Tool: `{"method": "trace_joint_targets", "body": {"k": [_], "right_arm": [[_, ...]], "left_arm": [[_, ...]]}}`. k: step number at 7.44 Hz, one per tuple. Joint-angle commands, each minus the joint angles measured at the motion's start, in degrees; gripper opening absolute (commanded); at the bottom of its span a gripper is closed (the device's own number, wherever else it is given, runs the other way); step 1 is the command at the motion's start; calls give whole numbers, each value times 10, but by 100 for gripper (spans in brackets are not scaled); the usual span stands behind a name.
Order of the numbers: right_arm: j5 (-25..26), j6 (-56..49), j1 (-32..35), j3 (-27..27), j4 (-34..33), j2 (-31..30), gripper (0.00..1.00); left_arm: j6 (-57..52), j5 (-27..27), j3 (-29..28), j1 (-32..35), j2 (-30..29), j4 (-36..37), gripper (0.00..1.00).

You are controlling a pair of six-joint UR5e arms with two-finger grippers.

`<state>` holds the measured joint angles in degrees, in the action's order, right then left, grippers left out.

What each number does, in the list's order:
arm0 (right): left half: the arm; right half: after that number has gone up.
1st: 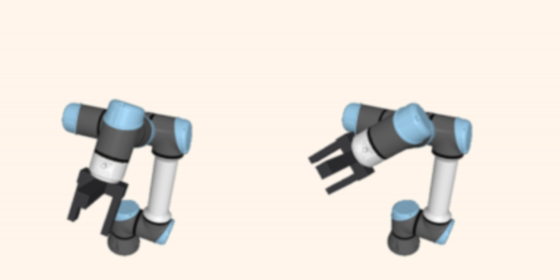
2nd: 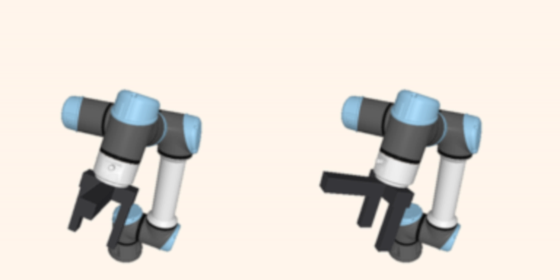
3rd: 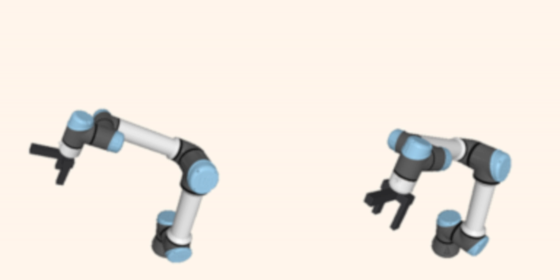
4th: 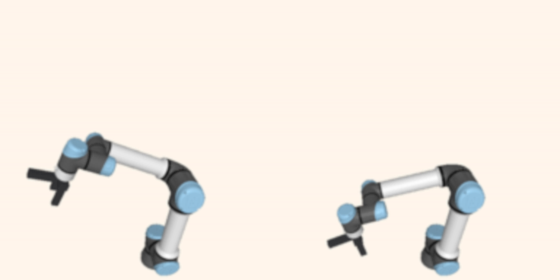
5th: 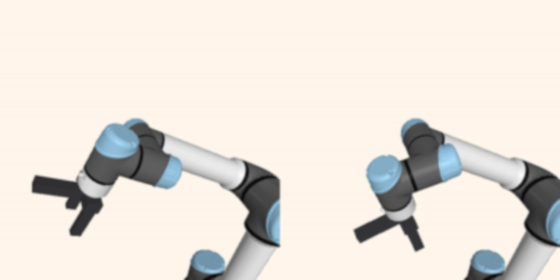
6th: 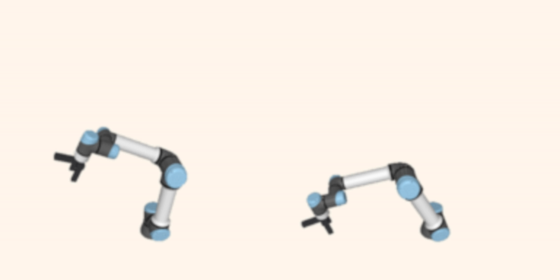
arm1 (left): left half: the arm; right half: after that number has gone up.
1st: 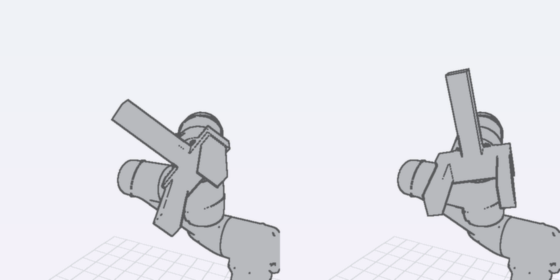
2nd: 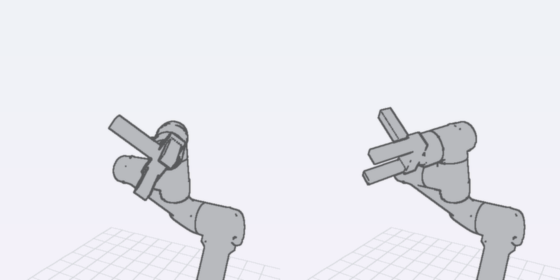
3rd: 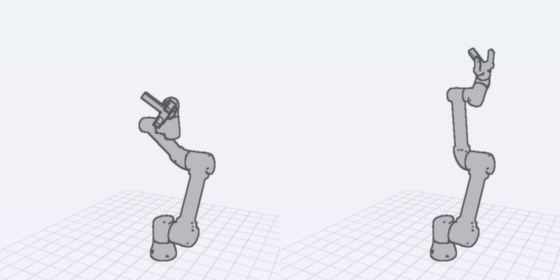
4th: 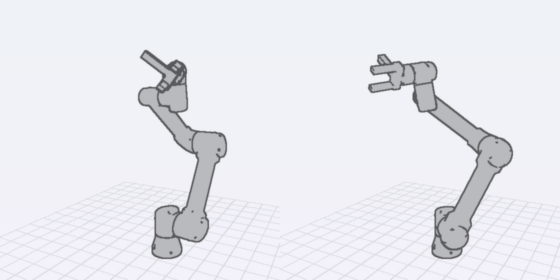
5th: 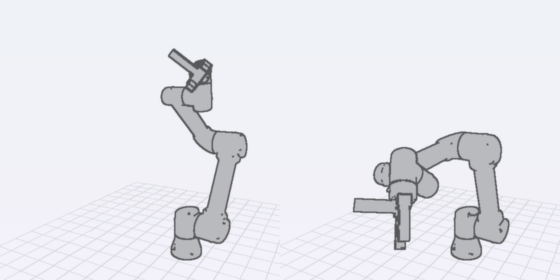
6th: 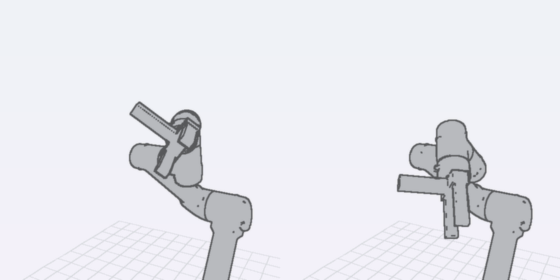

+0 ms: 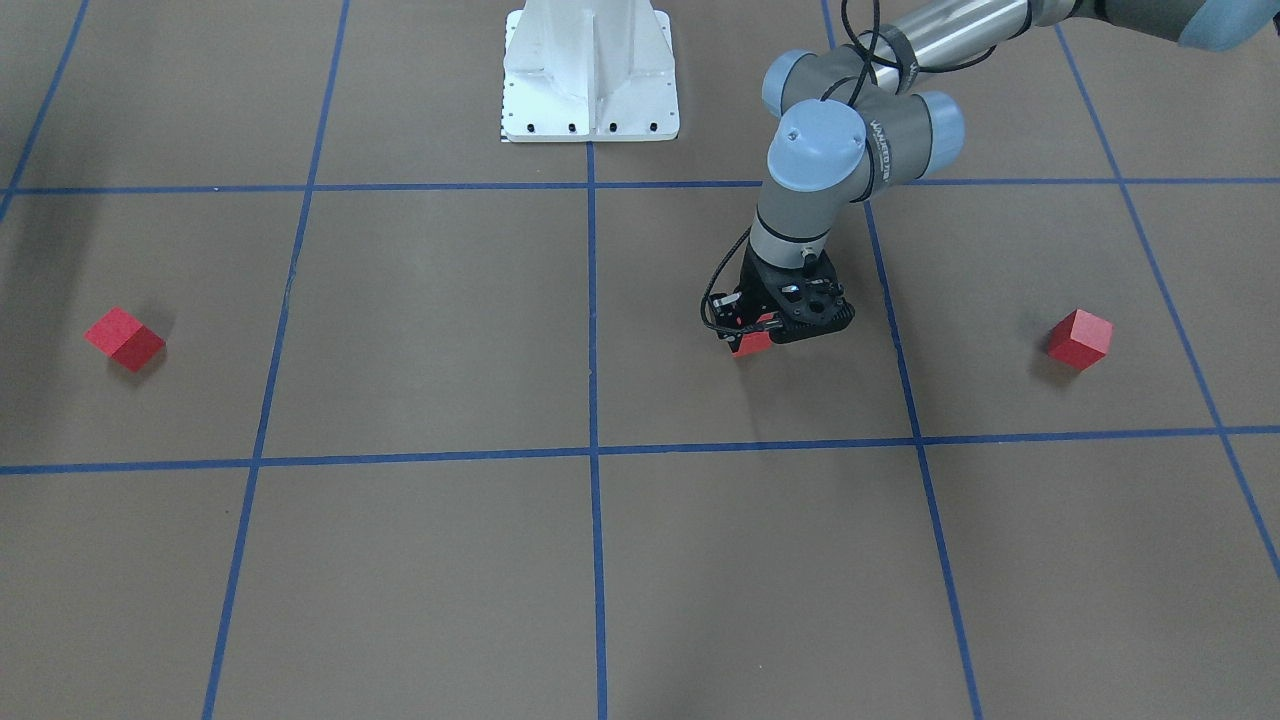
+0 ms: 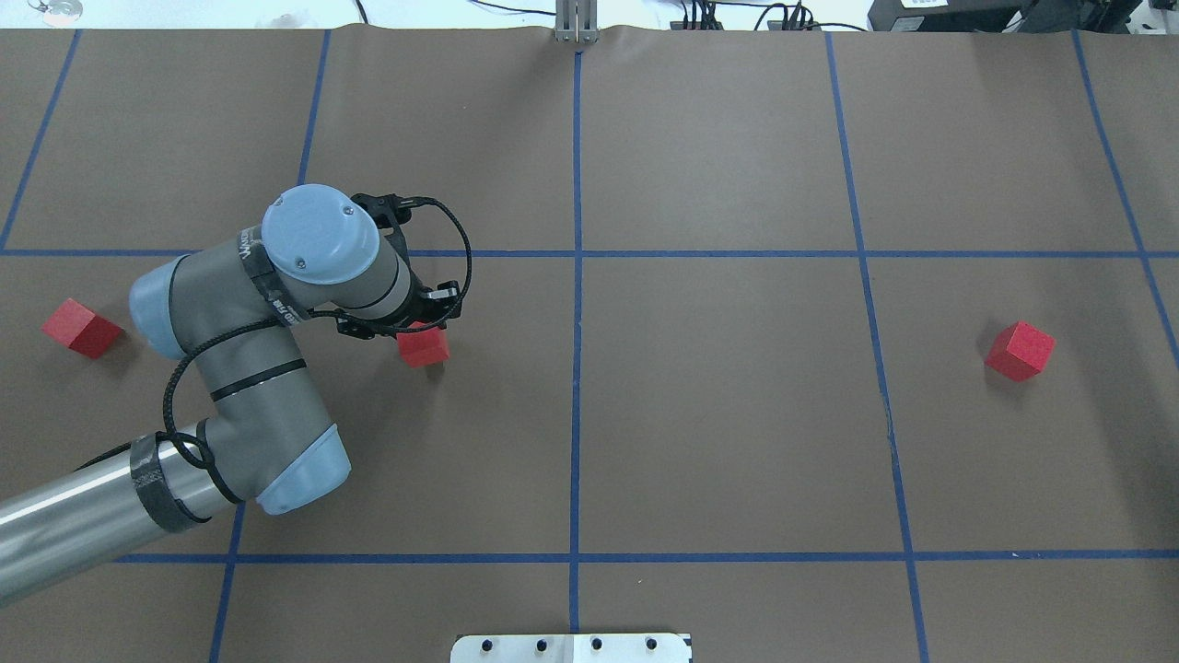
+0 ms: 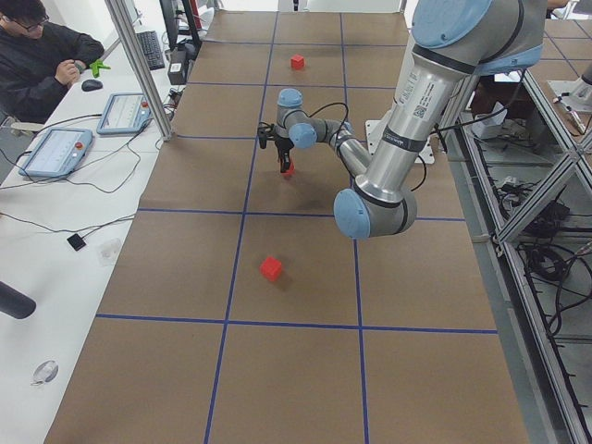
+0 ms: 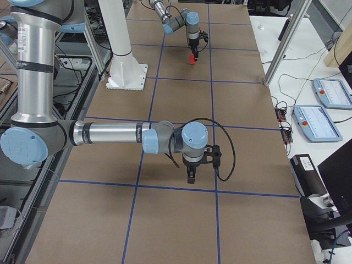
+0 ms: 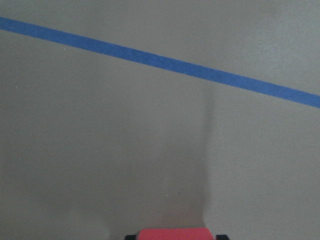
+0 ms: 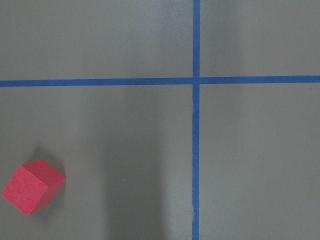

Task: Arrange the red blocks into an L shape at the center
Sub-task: 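Carry the red cube with the left gripper to the table center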

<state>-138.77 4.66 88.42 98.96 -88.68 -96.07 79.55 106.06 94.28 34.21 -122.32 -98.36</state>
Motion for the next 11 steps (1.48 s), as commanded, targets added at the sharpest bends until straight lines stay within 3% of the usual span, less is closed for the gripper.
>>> {"method": "trace_joint_targets", "body": {"k": [1, 2, 4, 11], "right_arm": [[-1, 0, 0, 0, 0, 0, 100], [-1, 0, 0, -1, 0, 0, 100], [0, 0, 0, -2, 0, 0, 100], [3, 0, -1, -3, 0, 0, 100]], "left_arm": [[-47, -35, -10, 2, -62, 26, 0], [-75, -42, -70, 2, -120, 26, 0], [-115, -70, -265, -1, -276, 18, 0], [-134, -73, -323, -9, -288, -31, 0]]}}
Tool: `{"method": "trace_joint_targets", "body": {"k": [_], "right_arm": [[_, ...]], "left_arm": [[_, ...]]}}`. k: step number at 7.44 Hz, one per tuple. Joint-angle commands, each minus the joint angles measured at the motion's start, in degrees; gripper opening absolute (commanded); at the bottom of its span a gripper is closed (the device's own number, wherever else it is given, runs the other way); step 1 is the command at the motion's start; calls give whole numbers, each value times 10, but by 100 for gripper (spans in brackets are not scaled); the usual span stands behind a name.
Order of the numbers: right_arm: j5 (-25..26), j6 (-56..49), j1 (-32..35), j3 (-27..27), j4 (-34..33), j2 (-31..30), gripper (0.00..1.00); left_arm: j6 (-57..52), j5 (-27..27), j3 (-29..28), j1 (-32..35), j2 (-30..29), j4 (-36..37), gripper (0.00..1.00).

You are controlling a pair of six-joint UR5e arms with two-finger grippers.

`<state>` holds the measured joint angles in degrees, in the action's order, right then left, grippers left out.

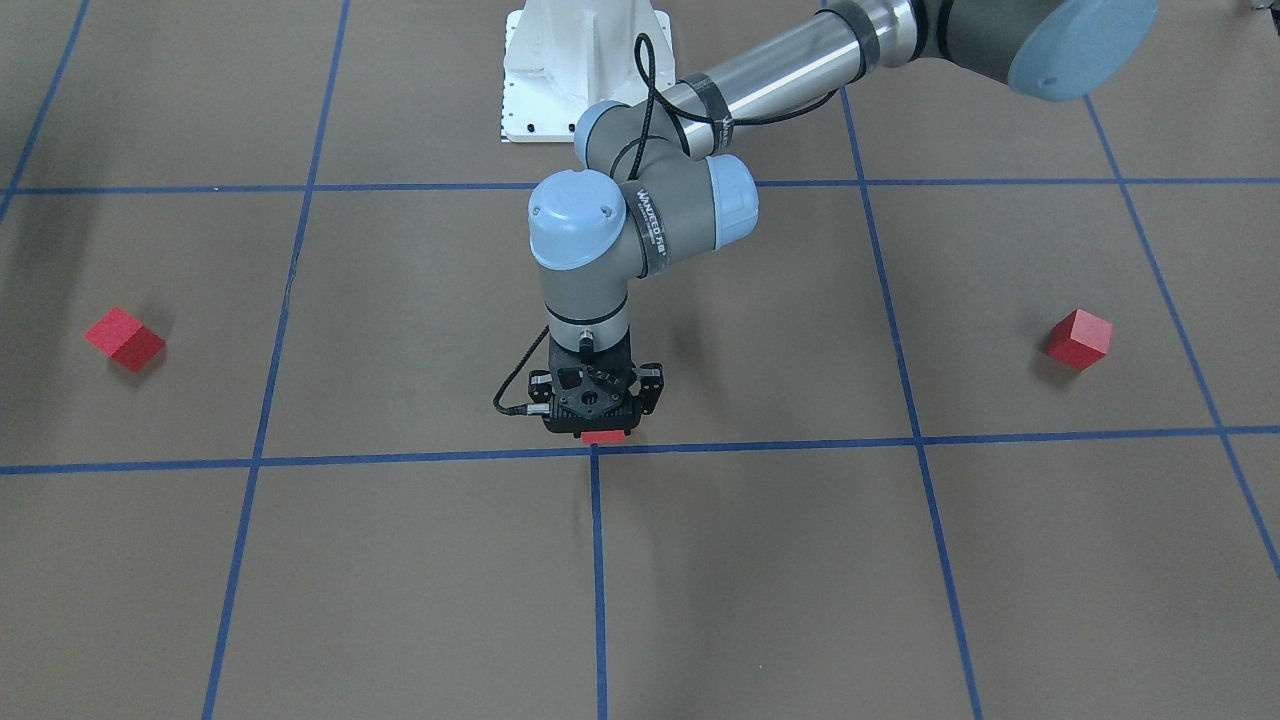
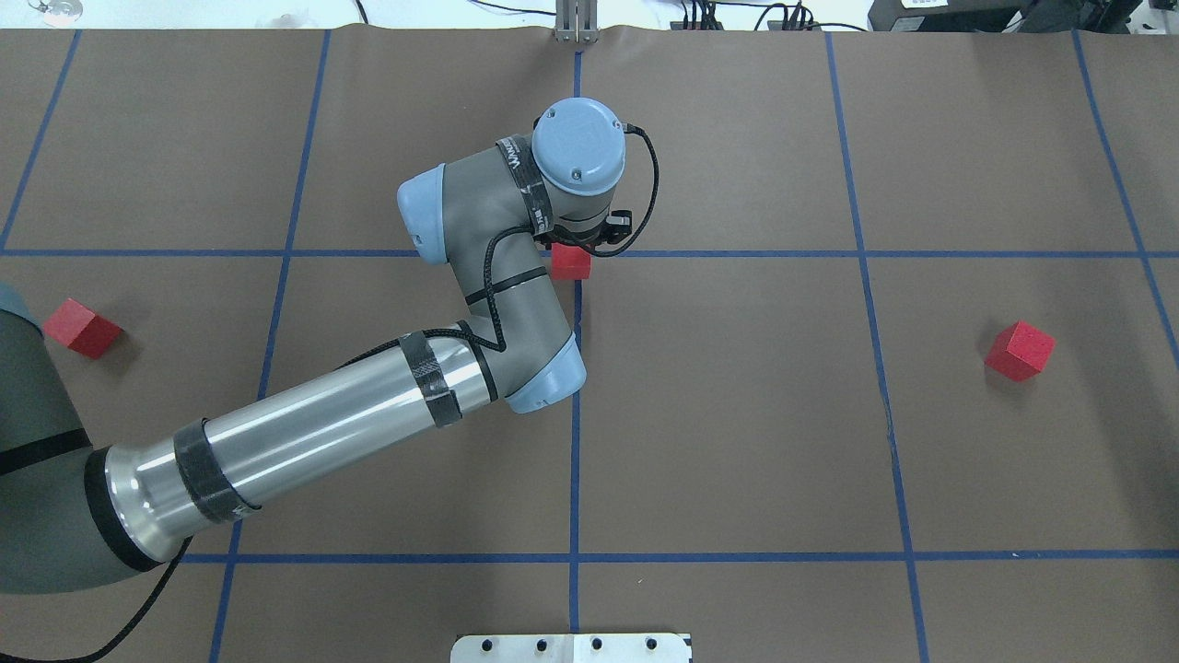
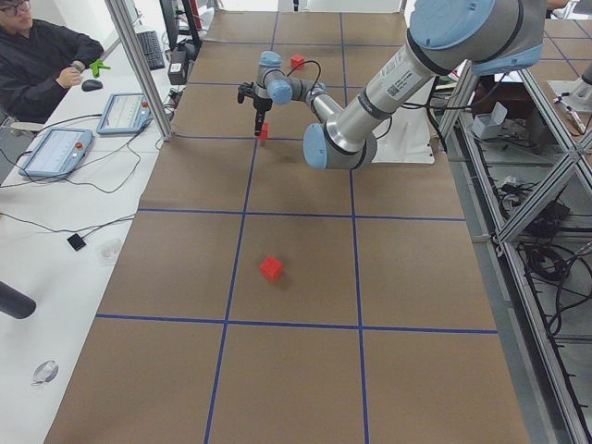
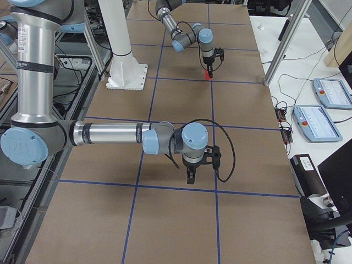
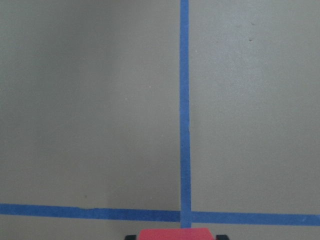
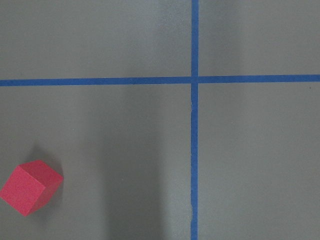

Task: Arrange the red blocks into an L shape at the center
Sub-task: 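Carry the red cube with the left gripper to the table center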

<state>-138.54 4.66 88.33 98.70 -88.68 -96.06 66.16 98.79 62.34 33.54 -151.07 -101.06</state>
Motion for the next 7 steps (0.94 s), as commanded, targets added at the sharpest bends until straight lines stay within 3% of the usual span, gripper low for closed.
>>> {"method": "trace_joint_targets", "body": {"k": [1, 6, 7], "right_arm": [[-1, 0, 0, 0, 0, 1, 100], [0, 0, 0, 0, -1, 1, 100], [0, 0, -1, 0, 0, 1, 100]], "left_arm": [[2, 0, -4, -4, 0, -5, 0], [14, 0, -24, -7, -1, -30, 0], [9, 1, -25, -7, 0, -30, 22]]}}
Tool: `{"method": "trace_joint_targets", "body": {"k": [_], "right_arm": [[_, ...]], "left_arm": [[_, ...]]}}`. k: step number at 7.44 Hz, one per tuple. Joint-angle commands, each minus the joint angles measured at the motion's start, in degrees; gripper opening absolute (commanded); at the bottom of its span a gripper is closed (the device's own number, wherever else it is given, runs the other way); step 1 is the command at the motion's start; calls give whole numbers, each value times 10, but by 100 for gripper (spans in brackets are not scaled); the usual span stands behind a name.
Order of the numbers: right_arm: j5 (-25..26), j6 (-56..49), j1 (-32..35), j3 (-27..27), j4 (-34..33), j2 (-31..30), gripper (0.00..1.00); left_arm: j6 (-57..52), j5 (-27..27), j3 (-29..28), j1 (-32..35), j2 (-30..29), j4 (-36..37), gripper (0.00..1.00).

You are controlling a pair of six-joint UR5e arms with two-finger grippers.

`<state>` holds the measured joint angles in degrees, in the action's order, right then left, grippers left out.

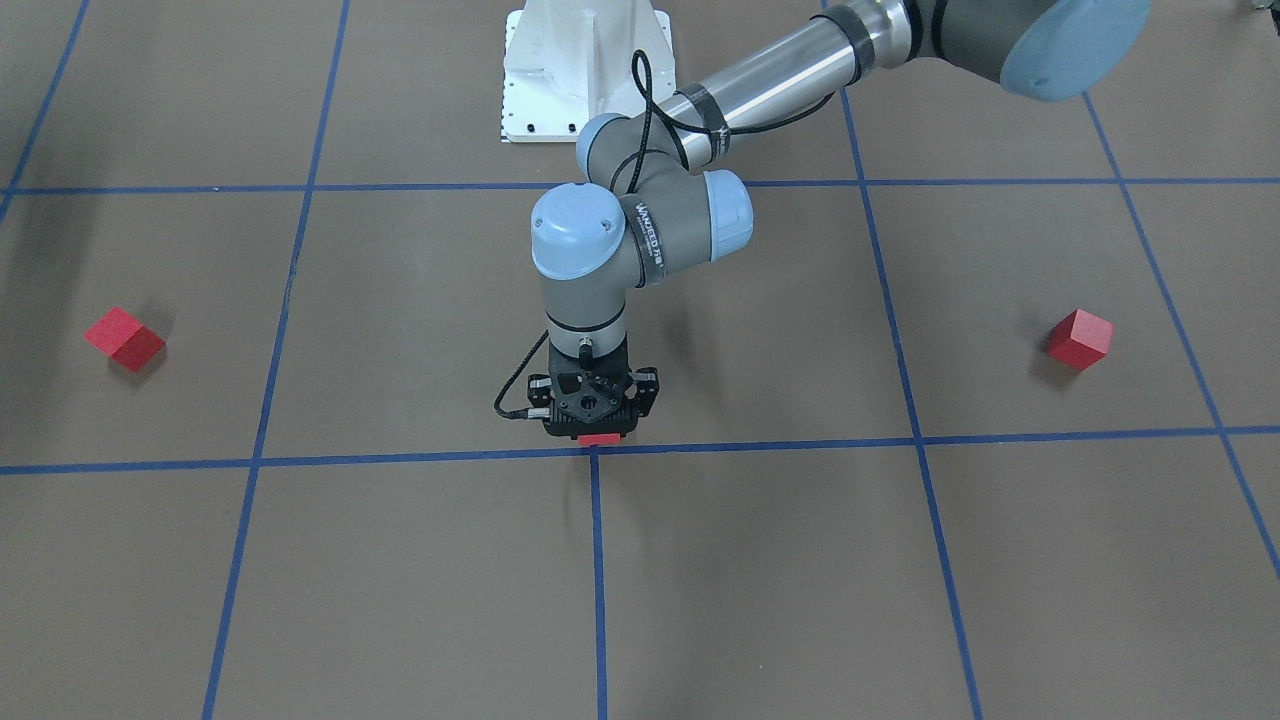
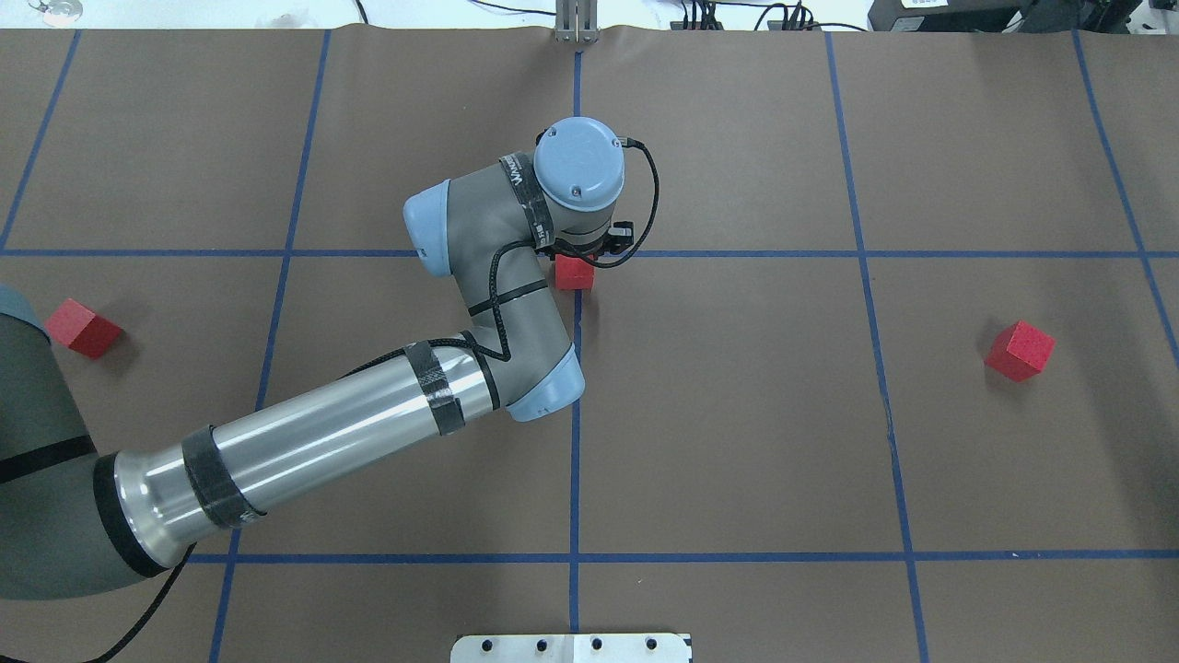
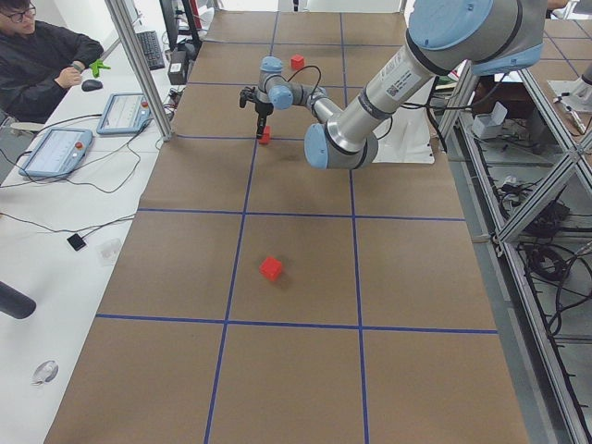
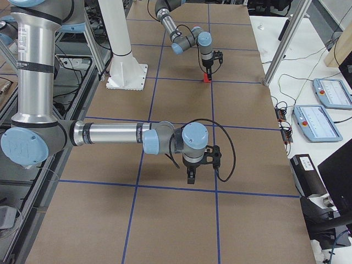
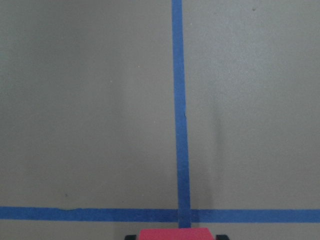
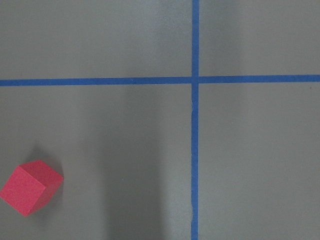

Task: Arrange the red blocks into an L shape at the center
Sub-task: 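Carry the red cube with the left gripper to the table center, then release the cube and withdraw the left gripper while the right gripper reaches out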

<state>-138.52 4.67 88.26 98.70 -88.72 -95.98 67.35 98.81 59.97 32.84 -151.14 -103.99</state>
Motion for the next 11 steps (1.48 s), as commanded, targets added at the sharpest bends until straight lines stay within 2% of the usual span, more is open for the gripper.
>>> {"method": "trace_joint_targets", "body": {"k": [1, 2, 3, 7, 9, 11], "right_arm": [[0, 0, 0, 0, 0, 0, 100], [0, 0, 0, 0, 0, 0, 100], [-2, 0, 1, 1, 0, 0, 100], [-3, 0, 0, 13, 0, 3, 100], [33, 7, -61, 54, 2, 45, 100], [50, 56, -107, 57, 2, 68, 100]], "left_arm": [[-4, 1, -2, 0, 1, 0, 52], [-3, 1, -1, 0, 1, -1, 90], [-1, 1, -1, 0, 1, -2, 99], [-2, 3, 5, 5, 1, -2, 99], [-5, 11, 19, 27, 1, 5, 99], [-30, 106, 48, 84, 31, 5, 99]]}}
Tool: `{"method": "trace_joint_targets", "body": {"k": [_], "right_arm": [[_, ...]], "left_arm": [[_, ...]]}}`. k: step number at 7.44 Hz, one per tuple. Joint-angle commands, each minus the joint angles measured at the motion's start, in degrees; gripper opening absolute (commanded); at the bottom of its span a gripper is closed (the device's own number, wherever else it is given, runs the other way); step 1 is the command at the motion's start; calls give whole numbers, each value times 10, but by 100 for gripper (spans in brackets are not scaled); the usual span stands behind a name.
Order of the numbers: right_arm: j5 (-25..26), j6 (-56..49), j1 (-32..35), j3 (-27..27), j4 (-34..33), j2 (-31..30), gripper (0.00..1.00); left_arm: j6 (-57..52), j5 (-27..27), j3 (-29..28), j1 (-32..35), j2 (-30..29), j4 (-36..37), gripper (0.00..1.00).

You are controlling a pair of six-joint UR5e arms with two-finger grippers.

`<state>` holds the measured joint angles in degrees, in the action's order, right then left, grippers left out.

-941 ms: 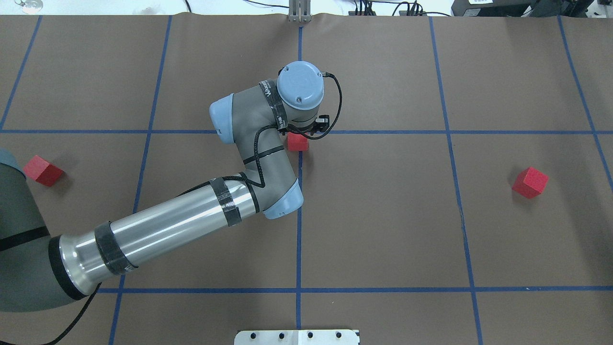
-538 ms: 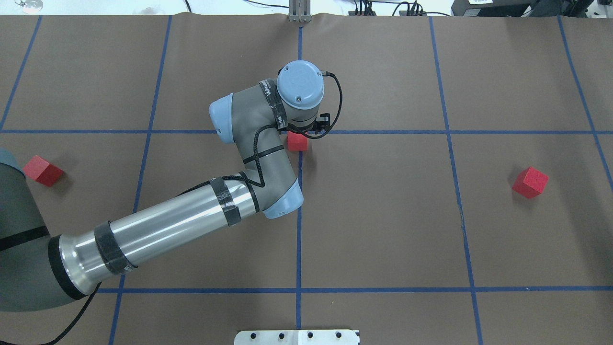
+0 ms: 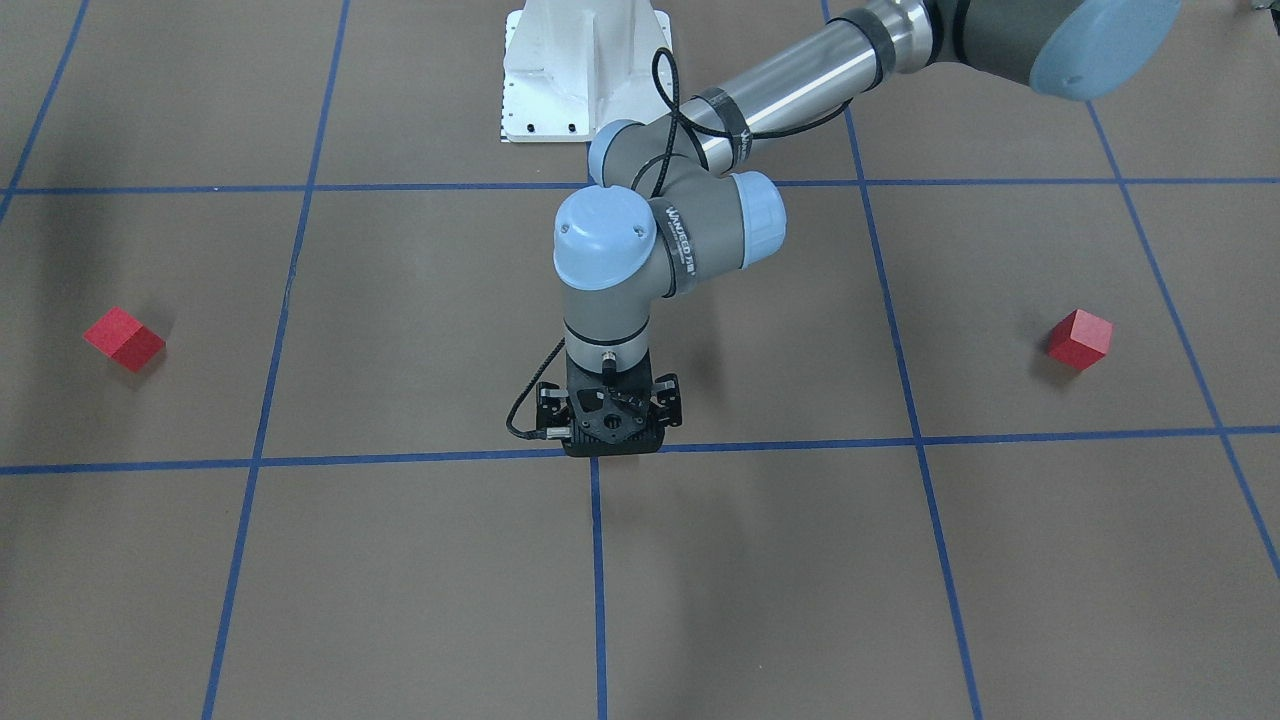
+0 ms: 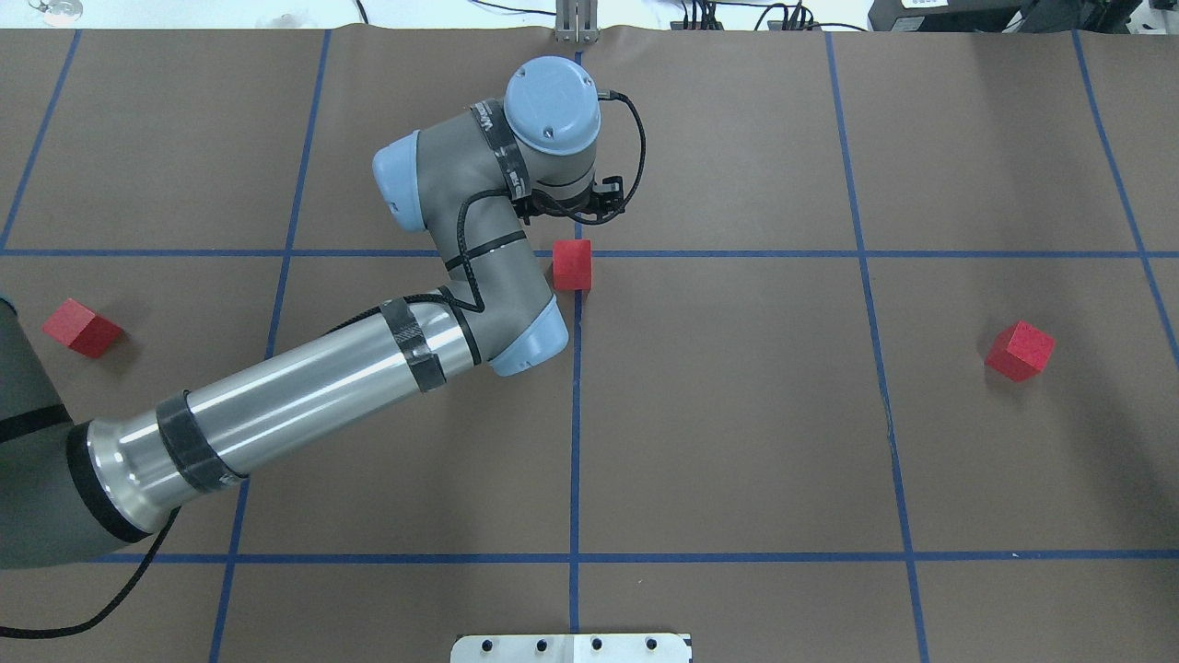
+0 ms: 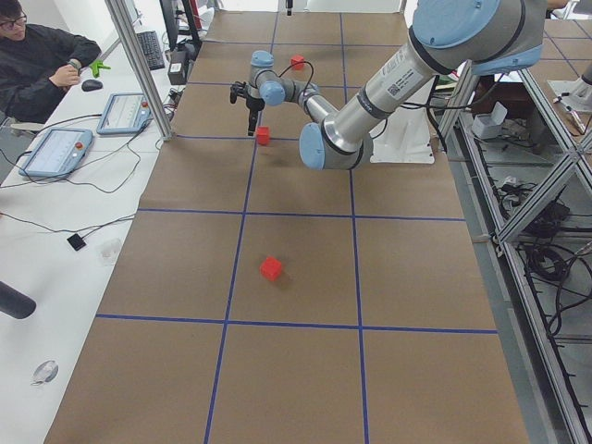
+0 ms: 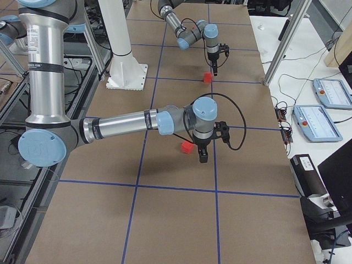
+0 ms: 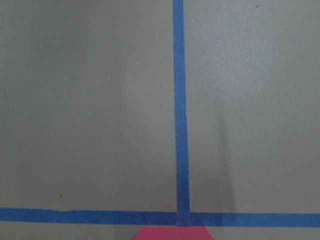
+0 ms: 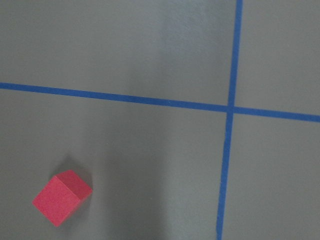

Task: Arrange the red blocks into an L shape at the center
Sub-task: 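Release the cube and withdraw the left gripper while the right gripper reaches out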

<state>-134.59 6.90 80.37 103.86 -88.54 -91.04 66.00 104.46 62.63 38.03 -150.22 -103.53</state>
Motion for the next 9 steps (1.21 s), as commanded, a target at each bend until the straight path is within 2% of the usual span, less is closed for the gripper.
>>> {"method": "trace_joint_targets", "body": {"k": [1, 2, 4, 5, 6, 7, 8, 9], "right_arm": [[8, 123, -48, 5, 3, 26, 100], [9, 159, -70, 5, 73, 20, 100], [52, 158, -144, -3, 218, -26, 100], [50, 158, -163, -3, 277, -40, 100], [56, 152, -179, -4, 304, -54, 100], [63, 142, -198, -5, 304, -62, 100], [86, 92, -215, -7, 304, -64, 100], [88, 47, -218, -15, 304, -67, 100]], "left_arm": [[-35, 52, 77, 45, 71, 3, 99], [-61, 72, 127, 68, 114, 19, 99], [-152, 135, 225, 134, 212, 41, 99], [-187, 160, 246, 163, 242, 41, 99], [-200, 174, 248, 178, 249, 41, 99], [-201, 174, 248, 178, 249, 41, 99], [-200, 174, 248, 179, 249, 41, 99], [-200, 174, 247, 178, 249, 41, 99]]}}
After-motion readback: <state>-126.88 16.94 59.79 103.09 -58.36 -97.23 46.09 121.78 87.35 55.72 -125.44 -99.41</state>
